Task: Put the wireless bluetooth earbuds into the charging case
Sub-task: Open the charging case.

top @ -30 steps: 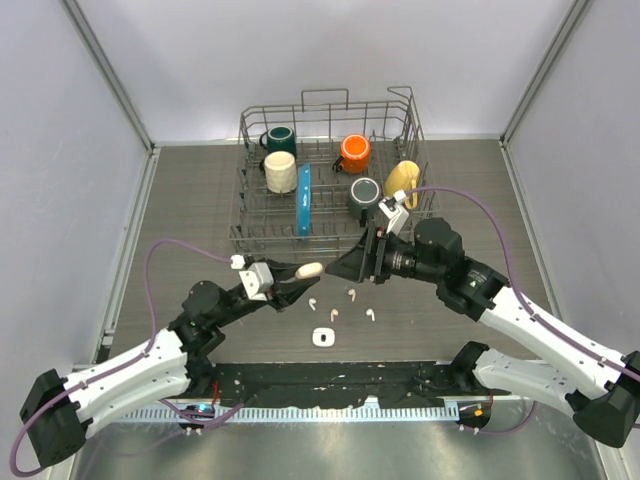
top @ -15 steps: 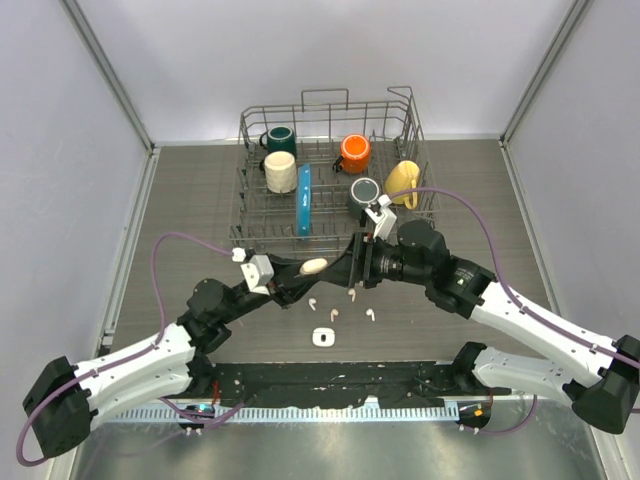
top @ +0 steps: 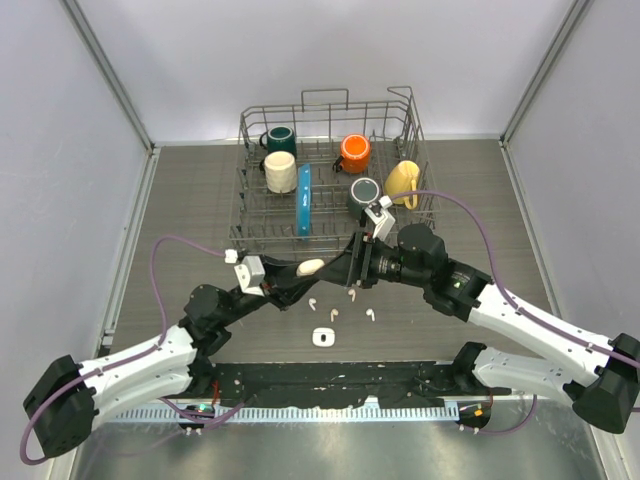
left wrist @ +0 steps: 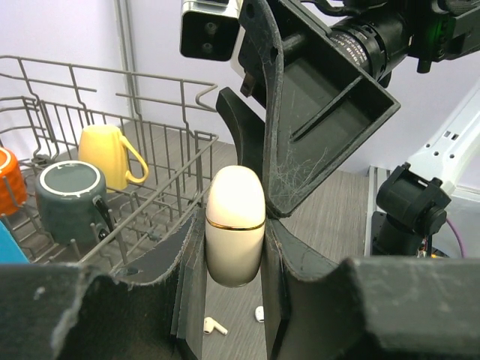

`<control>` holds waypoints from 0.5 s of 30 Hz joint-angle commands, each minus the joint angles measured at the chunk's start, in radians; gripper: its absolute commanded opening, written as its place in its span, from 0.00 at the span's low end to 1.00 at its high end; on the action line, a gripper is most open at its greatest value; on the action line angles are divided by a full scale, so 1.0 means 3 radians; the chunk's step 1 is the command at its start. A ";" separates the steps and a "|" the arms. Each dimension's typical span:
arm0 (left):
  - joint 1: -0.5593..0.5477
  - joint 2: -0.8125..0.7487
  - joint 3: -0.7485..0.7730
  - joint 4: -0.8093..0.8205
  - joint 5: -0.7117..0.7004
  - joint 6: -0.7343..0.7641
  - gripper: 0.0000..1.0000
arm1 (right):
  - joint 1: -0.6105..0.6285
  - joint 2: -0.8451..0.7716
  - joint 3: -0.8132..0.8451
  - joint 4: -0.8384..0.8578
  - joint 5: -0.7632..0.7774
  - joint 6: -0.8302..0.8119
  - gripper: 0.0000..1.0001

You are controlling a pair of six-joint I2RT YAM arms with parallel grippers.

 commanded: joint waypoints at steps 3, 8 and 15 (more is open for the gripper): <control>-0.0009 0.0022 -0.0042 0.0454 0.0107 -0.0105 0.00 | -0.0001 -0.0093 -0.0040 0.0478 0.0040 0.0208 0.63; -0.0010 0.0038 -0.0032 0.0454 0.0163 -0.0105 0.00 | -0.0006 -0.0073 -0.0060 0.0550 0.0061 0.0265 0.63; -0.0009 0.0038 -0.0047 0.0433 0.0183 -0.0126 0.00 | -0.0037 -0.0078 -0.0122 0.0708 0.0020 0.0382 0.63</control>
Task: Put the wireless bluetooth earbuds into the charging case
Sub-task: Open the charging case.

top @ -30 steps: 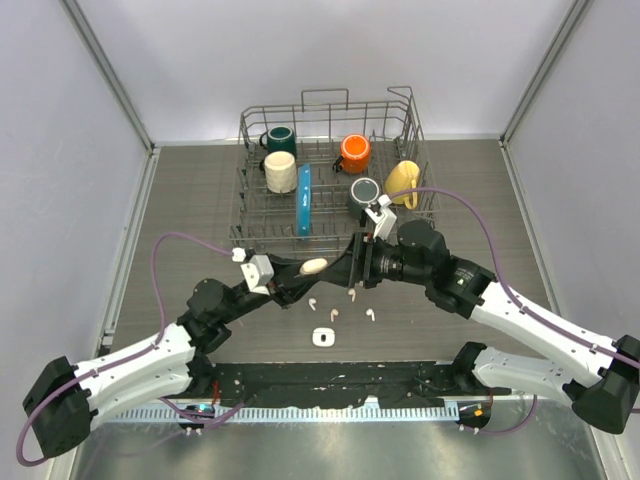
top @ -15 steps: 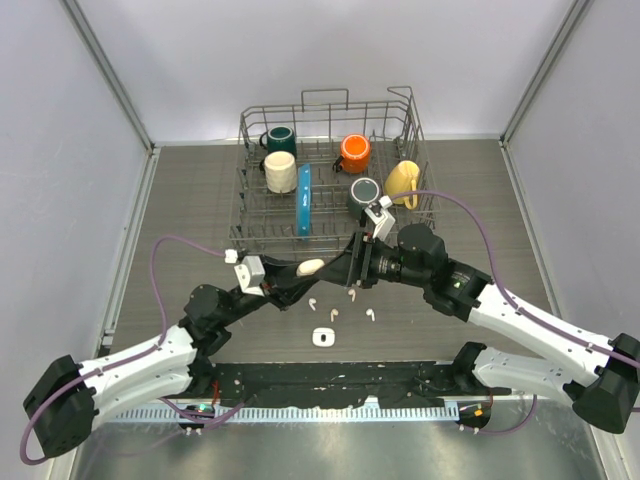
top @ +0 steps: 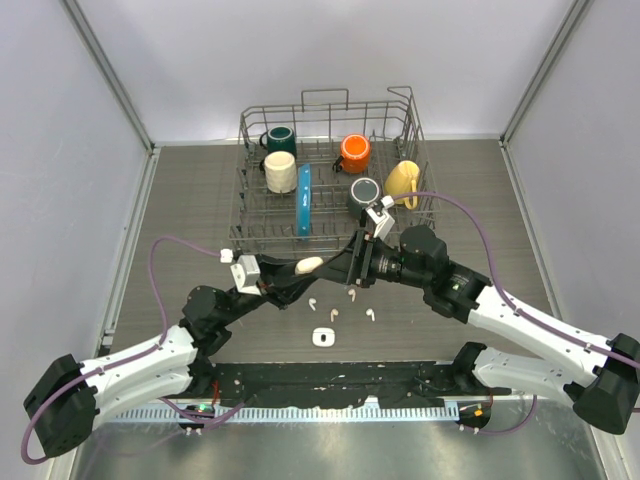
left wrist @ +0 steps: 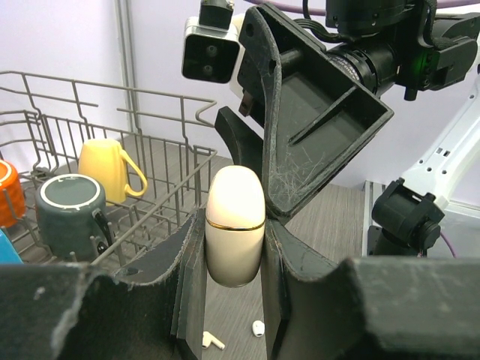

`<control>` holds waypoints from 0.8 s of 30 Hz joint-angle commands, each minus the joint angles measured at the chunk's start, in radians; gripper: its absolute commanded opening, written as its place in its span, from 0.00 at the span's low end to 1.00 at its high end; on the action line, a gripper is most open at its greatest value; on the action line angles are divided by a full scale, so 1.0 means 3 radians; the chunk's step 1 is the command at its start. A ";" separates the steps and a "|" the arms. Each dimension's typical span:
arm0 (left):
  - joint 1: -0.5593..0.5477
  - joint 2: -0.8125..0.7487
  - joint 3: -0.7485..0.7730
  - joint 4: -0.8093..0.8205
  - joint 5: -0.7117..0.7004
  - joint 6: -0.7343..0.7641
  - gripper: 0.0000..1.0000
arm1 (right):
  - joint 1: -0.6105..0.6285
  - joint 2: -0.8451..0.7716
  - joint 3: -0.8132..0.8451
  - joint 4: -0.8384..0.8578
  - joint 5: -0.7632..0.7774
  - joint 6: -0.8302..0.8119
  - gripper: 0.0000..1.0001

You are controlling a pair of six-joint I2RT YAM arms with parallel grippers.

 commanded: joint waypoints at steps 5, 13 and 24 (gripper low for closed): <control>-0.0026 0.0002 -0.0014 0.0162 0.0182 -0.0015 0.00 | -0.0066 -0.0050 -0.0075 0.0545 0.0035 0.0226 0.63; -0.0026 0.0017 -0.0004 0.0096 0.0202 -0.0005 0.00 | -0.0117 -0.0055 -0.0136 0.0678 -0.0006 0.0344 0.63; -0.0031 -0.0008 0.0001 0.0075 0.0111 0.0021 0.00 | -0.0158 -0.0029 -0.0172 0.0714 -0.0077 0.0446 0.63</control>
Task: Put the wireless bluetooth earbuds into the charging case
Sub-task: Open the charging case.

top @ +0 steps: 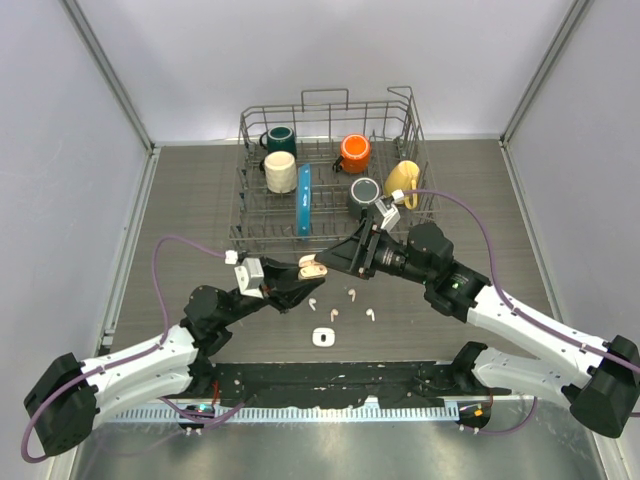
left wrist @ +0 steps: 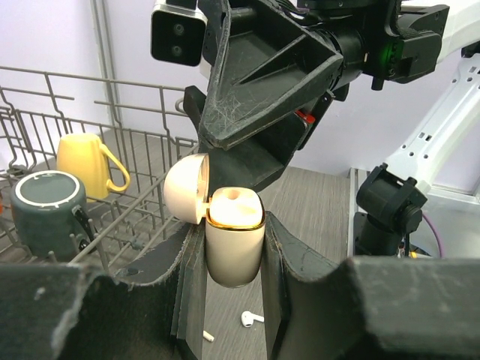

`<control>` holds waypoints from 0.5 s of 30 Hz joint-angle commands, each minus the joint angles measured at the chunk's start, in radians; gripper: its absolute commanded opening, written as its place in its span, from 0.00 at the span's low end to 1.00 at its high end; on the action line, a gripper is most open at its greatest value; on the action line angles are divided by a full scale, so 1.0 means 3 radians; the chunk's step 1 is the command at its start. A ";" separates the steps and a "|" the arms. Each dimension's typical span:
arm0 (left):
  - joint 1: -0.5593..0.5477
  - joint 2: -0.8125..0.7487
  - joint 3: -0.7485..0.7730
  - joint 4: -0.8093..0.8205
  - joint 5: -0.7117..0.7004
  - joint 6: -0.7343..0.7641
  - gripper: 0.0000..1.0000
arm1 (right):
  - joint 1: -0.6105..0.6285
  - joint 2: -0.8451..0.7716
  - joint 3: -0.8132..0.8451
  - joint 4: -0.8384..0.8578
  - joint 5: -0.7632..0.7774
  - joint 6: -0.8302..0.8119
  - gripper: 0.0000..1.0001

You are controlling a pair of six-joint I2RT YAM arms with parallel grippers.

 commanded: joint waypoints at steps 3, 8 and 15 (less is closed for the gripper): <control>-0.0008 -0.0035 -0.0007 0.0108 -0.0159 0.0055 0.00 | -0.0005 -0.0028 -0.0062 0.0287 -0.0125 0.0173 0.63; -0.0008 -0.0055 -0.0007 0.0139 -0.0298 0.0132 0.00 | -0.0005 -0.0135 -0.0169 0.0287 -0.0135 0.0326 0.69; -0.0008 -0.0045 0.0019 0.0144 -0.0257 0.0142 0.00 | -0.0005 -0.0100 -0.0307 0.0465 -0.0166 0.0520 0.72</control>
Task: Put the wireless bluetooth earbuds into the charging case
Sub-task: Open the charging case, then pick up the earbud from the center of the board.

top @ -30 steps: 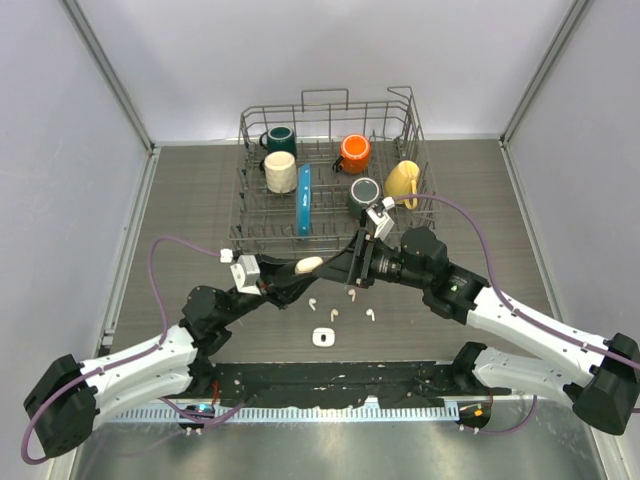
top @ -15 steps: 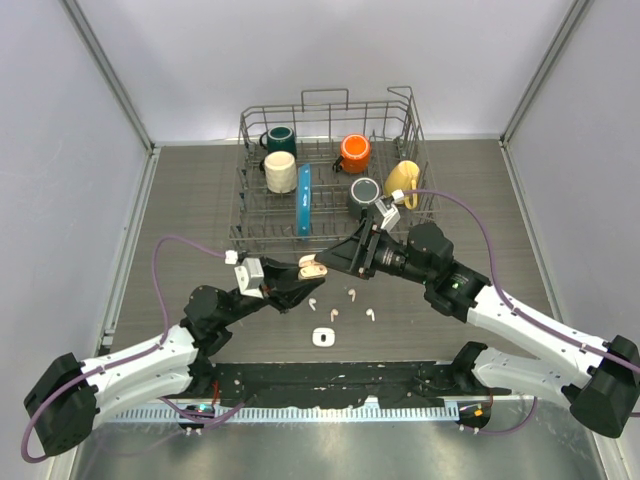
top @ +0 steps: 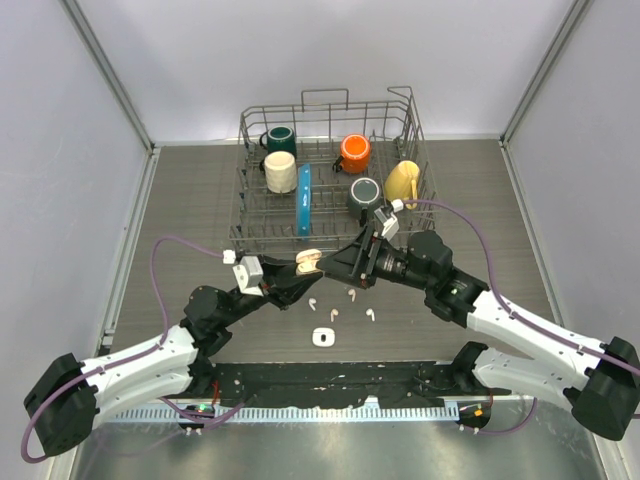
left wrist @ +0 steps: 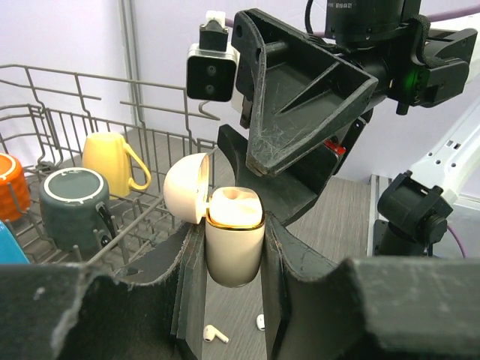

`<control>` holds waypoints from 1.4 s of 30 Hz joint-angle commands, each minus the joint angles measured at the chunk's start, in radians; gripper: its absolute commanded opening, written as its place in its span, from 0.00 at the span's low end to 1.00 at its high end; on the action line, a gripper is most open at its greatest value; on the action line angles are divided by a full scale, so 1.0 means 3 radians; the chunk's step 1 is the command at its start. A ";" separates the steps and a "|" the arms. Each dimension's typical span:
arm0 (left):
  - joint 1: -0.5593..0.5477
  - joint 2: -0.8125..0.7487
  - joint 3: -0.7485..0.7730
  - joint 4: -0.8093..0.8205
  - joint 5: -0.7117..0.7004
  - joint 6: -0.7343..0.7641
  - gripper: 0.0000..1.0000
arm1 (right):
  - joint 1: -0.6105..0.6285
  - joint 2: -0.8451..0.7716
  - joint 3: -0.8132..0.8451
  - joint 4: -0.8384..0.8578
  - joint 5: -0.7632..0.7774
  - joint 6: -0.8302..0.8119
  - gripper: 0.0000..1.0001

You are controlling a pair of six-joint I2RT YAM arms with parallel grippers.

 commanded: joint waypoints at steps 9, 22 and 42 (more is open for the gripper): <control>-0.0007 -0.0012 0.0052 0.0124 0.0061 0.0049 0.00 | 0.0000 0.0270 -0.0313 0.1270 -0.0168 0.0763 0.70; -0.0007 0.0070 0.0083 0.0169 0.0067 0.0060 0.00 | -0.0005 0.0352 -0.0217 0.1271 -0.0357 0.0804 0.53; -0.0012 0.0167 0.0144 0.0206 0.0092 0.0044 0.06 | -0.0005 0.0383 -0.0165 0.1143 -0.0403 0.0743 0.27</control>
